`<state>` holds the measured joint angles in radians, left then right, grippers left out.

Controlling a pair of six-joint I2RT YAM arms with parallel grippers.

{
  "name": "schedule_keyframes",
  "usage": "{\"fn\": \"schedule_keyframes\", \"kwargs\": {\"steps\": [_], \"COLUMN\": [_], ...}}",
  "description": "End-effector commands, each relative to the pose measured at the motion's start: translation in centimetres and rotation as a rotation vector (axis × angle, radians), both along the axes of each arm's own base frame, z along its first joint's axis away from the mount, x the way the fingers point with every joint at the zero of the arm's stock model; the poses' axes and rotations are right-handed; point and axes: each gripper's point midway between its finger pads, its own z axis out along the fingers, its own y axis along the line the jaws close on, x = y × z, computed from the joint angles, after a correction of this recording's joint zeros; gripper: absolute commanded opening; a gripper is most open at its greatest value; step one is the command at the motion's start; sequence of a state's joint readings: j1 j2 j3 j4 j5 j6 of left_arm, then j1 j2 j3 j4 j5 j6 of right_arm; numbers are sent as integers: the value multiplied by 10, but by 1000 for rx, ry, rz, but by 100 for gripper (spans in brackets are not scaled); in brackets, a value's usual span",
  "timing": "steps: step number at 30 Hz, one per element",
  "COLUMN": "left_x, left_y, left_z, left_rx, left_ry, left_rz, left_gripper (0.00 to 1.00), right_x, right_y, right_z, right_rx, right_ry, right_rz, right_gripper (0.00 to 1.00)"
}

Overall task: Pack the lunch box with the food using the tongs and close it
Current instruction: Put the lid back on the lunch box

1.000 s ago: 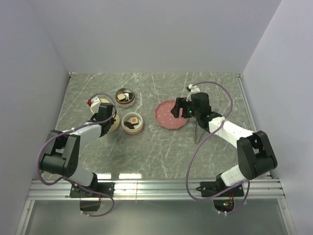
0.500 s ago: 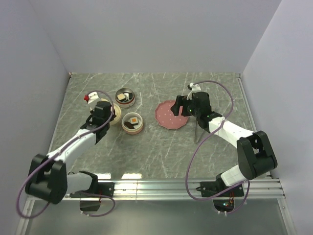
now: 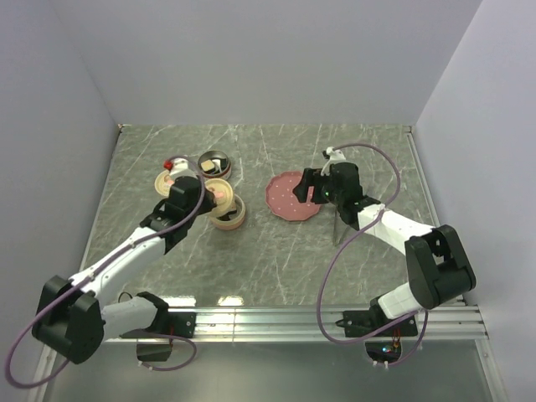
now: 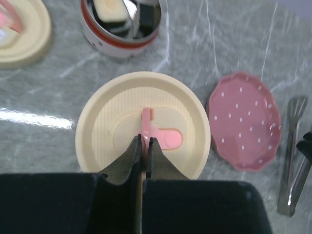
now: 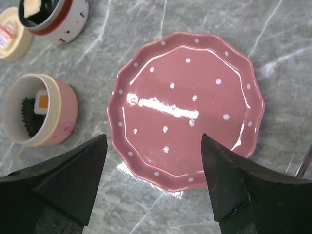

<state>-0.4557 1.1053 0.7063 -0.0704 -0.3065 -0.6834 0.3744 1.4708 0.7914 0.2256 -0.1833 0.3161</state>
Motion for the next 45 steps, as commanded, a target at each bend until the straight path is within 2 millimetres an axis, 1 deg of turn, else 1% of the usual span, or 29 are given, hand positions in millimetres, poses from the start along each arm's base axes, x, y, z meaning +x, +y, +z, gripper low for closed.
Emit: {"fn": "schedule_keyframes", "kwargs": {"steps": [1,3,5,6,7,8,11,12,14,15,18,22,26,27,30,36,45], "left_x": [4,5,8,10,13,15,22,23,26,28,31,30,26,26,23,18,15], "left_y": [-27,-34,-38,-38,-40,-41,-45,-46,-47,-45,-47,-47,-41,-41,-36,-34,-38], "left_z": [6,-3,-4,-9,-8,-16,-21,-32,-37,-45,-53,-57,-53,-47,-47,-54,-76], "left_rx": [4,13,12,18,17,29,50,70,92,107,114,143,164,157,163,169,172], "left_ry": [12,43,38,50,45,70,94,128,143,163,176,202,195,182,180,196,236], "left_rz": [-99,-119,-119,-116,-114,-113,-118,-118,-108,-101,-95,-86,-54,-51,-40,-36,-62], "left_gripper": [0,0,0,0,0,0,0,0,0,0,0,0,0,0,0,0,0], "right_x": [0,-2,-3,-5,-4,-5,-6,-7,-7,-8,-8,-8,-7,-6,-5,-7,-11], "right_y": [-1,-2,-2,-2,-3,-3,-6,-7,-8,-9,-10,-11,-9,-8,-7,-8,-10], "right_z": [21,20,21,20,20,21,19,19,18,17,16,13,11,10,7,8,10], "right_rx": [22,22,24,22,21,20,9,6,-2,-3,-6,-17,-15,-16,-16,-13,-9], "right_ry": [-70,-68,-71,-70,-71,-73,-71,-73,-73,-71,-72,-67,-64,-61,-51,-50,-50], "right_rz": [-11,-14,-12,-9,-10,-9,-17,-17,-24,-24,-25,-28,-22,-19,-16,-17,-21], "right_gripper": [84,84,84,84,84,84,84,84,84,84,84,84,84,84,84,84,84]}}
